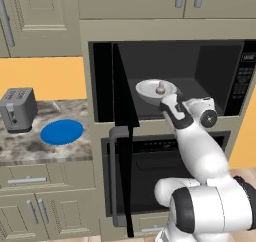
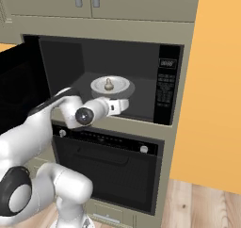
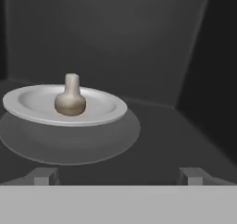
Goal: Pick the mushroom from the counter and place it in the microwave. Then turn on the microwave.
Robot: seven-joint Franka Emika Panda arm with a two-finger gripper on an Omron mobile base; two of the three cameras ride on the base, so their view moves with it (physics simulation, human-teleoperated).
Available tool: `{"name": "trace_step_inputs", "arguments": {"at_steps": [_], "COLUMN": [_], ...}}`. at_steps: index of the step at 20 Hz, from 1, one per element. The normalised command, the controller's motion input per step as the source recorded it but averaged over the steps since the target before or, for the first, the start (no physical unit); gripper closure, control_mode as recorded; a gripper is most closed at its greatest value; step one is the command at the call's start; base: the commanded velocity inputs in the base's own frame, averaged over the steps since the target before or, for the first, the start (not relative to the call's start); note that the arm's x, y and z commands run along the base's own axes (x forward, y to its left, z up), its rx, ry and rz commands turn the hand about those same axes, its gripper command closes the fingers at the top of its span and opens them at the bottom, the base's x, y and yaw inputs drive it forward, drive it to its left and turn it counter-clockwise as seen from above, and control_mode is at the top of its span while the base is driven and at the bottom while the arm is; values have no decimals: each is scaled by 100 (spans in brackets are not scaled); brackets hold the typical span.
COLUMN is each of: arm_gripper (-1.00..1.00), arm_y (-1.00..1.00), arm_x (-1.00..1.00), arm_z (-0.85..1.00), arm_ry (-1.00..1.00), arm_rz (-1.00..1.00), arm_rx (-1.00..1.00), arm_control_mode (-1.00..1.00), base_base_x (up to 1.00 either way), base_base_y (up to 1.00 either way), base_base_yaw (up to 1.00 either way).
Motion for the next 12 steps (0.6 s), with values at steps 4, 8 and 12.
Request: {"name": "trace_step_inputs", "arguments": {"at_steps": [4, 8, 12], "arm_gripper": [-100, -100, -100], "arm_y": [-10, -10, -10], "arm_x": [-32, -33, -32], "arm_z": [51, 55, 56], "arm_ry": [17, 15, 15], "arm_rz": [2, 4, 5], "arm_rx": [0, 0, 2], "arm_control_mode": [-100, -100, -100], "base_base_x": [0, 0, 0], "base_base_y": [0, 0, 0], "base_base_yaw": [0, 0, 0]}}
